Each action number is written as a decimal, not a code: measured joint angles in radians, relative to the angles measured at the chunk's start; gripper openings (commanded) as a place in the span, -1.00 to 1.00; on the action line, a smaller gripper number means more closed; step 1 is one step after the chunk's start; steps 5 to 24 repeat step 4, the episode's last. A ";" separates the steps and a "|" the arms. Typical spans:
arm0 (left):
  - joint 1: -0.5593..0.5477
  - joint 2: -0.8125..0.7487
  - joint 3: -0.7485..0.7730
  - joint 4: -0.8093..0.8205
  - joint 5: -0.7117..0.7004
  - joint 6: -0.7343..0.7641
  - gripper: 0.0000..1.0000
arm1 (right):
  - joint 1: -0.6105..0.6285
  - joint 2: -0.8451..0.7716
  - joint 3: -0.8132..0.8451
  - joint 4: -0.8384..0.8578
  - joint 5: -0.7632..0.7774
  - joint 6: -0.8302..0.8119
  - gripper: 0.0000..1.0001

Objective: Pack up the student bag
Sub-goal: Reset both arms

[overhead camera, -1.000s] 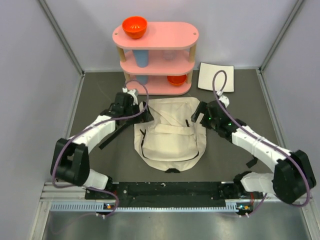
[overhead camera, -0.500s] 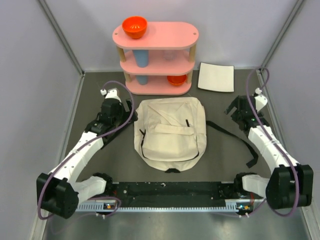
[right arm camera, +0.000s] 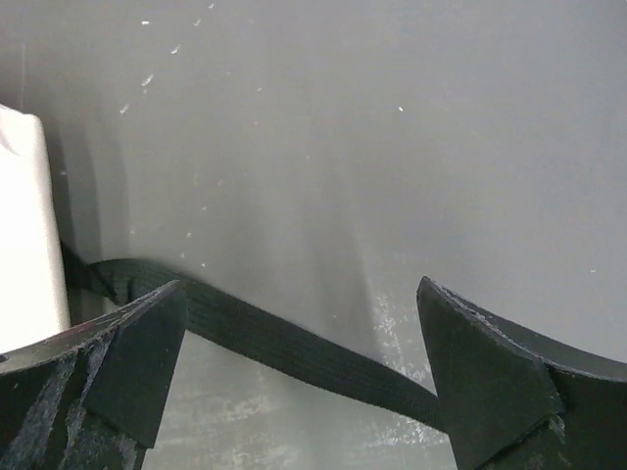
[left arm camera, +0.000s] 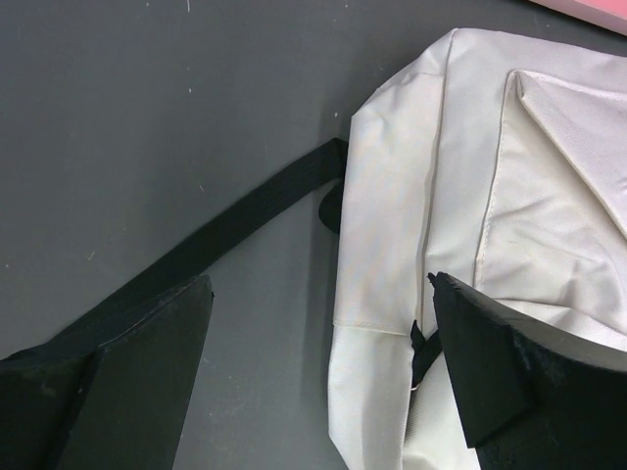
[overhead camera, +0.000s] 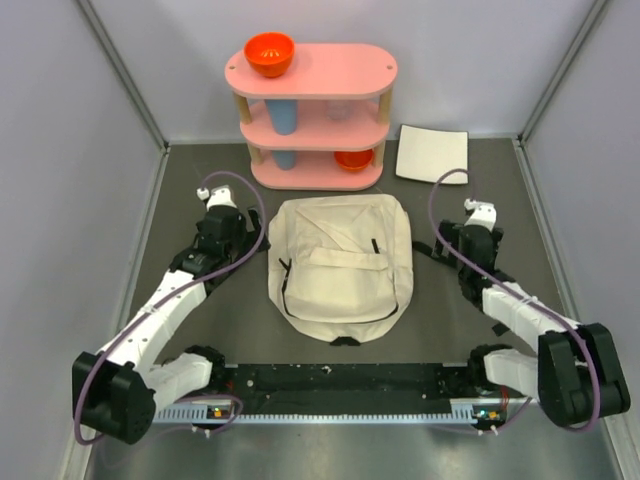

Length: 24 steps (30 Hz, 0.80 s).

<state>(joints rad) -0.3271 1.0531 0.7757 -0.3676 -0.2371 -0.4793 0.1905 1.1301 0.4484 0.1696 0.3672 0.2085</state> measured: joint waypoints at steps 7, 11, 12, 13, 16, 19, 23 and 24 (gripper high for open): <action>0.000 0.008 0.000 0.002 0.000 0.018 0.98 | 0.009 0.019 -0.099 0.196 0.027 -0.068 0.98; 0.000 0.008 0.000 0.002 0.000 0.018 0.98 | 0.009 0.019 -0.099 0.196 0.027 -0.068 0.98; 0.000 0.008 0.000 0.002 0.000 0.018 0.98 | 0.009 0.019 -0.099 0.196 0.027 -0.068 0.98; 0.000 0.008 0.000 0.002 0.000 0.018 0.98 | 0.009 0.019 -0.099 0.196 0.027 -0.068 0.98; 0.000 0.008 0.000 0.002 0.000 0.018 0.98 | 0.009 0.019 -0.099 0.196 0.027 -0.068 0.98; 0.000 0.008 0.000 0.002 0.000 0.018 0.98 | 0.009 0.019 -0.099 0.196 0.027 -0.068 0.98; 0.000 0.008 0.000 0.002 0.000 0.018 0.98 | 0.009 0.019 -0.099 0.196 0.027 -0.068 0.98; 0.000 0.008 0.000 0.002 0.000 0.018 0.98 | 0.009 0.019 -0.099 0.196 0.027 -0.068 0.98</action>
